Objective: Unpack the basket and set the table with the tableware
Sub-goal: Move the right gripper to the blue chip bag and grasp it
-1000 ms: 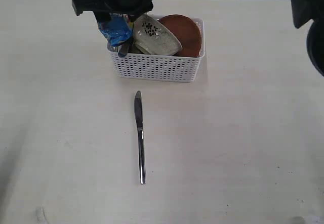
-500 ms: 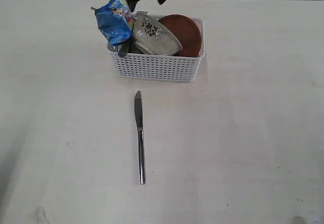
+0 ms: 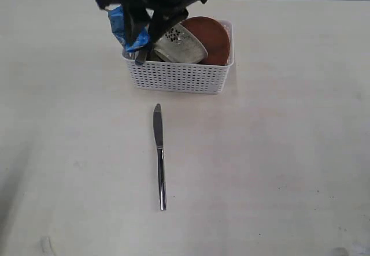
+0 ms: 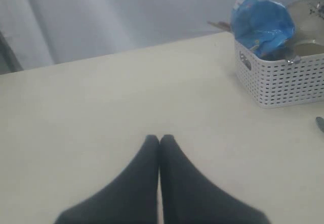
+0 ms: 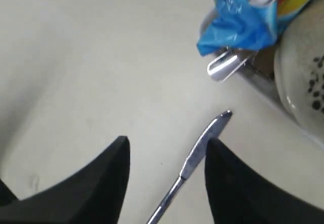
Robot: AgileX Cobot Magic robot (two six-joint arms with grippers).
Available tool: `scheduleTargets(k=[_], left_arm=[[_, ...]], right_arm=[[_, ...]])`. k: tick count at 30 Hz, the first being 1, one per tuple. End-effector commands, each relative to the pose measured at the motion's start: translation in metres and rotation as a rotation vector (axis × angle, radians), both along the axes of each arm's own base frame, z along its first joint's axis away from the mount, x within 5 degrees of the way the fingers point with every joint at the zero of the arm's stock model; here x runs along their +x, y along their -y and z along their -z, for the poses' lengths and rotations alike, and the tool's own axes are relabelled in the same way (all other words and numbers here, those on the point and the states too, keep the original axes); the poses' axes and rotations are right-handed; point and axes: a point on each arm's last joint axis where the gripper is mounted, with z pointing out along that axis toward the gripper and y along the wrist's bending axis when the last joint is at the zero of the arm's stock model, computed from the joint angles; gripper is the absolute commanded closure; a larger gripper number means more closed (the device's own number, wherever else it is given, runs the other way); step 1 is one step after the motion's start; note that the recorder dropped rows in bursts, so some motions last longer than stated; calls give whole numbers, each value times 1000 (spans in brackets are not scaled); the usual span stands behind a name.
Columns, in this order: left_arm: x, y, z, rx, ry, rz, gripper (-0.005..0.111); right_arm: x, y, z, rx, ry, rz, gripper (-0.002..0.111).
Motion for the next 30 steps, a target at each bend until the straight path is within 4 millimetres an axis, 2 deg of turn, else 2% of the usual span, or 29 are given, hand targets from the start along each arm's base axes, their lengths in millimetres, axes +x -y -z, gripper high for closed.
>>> scheduleTargets(k=[1,4,22,30], left_arm=[[0,0,0,-5,8,6,107],[0,0,0,-3,8,7,107],[0,0,0,-3,8,7,107],[0,0,0,-3,8,7,107]], right_arm=[[-3,-7,16,-87,59,74,61],[-2,-11,19,-73,53,121,62],[19,-28,72,-47,14,270,62],[25,-33,75,10,52,294,62]])
